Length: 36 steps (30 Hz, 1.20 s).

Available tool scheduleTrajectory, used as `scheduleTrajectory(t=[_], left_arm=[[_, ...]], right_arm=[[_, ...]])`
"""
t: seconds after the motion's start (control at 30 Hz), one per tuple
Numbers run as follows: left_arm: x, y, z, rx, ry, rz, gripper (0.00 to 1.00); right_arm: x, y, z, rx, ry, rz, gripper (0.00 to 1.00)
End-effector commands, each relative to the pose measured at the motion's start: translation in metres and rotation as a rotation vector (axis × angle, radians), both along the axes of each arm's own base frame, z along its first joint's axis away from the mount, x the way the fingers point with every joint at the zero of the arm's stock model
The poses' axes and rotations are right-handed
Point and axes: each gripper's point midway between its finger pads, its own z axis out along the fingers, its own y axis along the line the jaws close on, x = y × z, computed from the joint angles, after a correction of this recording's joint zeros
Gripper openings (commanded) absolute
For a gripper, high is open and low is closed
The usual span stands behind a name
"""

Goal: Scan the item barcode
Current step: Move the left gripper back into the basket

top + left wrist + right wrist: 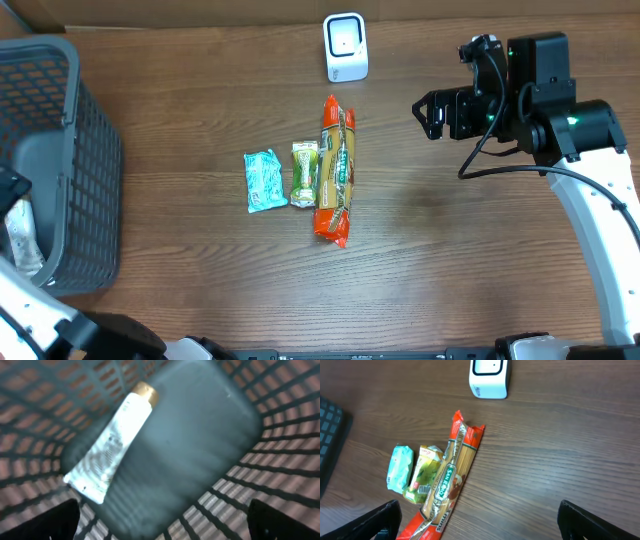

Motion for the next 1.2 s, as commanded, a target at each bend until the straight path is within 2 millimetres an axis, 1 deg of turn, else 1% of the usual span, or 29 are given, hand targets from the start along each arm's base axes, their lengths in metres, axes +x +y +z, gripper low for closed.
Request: scheduleTrajectory(t=[0.0, 0.1, 0.17, 0.27, 0.33, 0.4, 0.53, 0.6, 0.8, 1.03, 1.17], left_arm=[[0.001, 0.001, -0.053, -0.002, 0.079, -0.081, 0.98], [-0.007, 0.015, -0.084, 0.035, 0.137, -0.044, 0.99], [-0.014, 0.023, -0.101, 0.057, 0.189, -0.015, 1.00], [-0.014, 0.028, -0.121, 0.065, 0.243, -0.064, 1.00], [-0.013, 0.031, -0.130, 0.067, 0.266, -0.101, 1.00], [-0.015, 0.034, -0.139, 0.069, 0.308, -0.126, 0.99], [-0.033, 0.045, -0.156, 0.088, 0.440, -0.095, 1.00], [-0.038, 0.047, -0.165, 0.078, 0.475, -0.088, 0.99], [-0.036, 0.052, -0.191, 0.050, 0.492, -0.091, 0.99], [-0.028, 0.063, -0.204, 0.072, 0.476, -0.089, 1.00], [-0.026, 0.058, -0.224, 0.025, 0.479, -0.113, 1.00]], right_arm=[[0.001, 0.000, 0.011, 0.007, -0.030, 0.005, 1.00], [0.001, 0.000, 0.011, 0.006, -0.028, 0.005, 1.00], [0.001, 0.000, 0.011, 0.006, -0.028, 0.005, 1.00], [0.001, 0.000, 0.011, 0.006, -0.028, 0.005, 1.00], [0.001, 0.000, 0.011, 0.006, -0.028, 0.005, 1.00], [0.001, 0.000, 0.011, 0.006, -0.026, 0.005, 1.00], [0.000, 0.000, 0.009, 0.004, -0.018, 0.005, 1.00], [-0.001, 0.000, 0.009, 0.004, -0.015, 0.005, 1.00], [-0.002, 0.000, 0.009, 0.003, -0.012, 0.005, 1.00], [-0.002, 0.000, 0.008, 0.003, -0.010, 0.005, 1.00], [-0.002, 0.000, 0.008, 0.006, -0.008, 0.007, 1.00]])
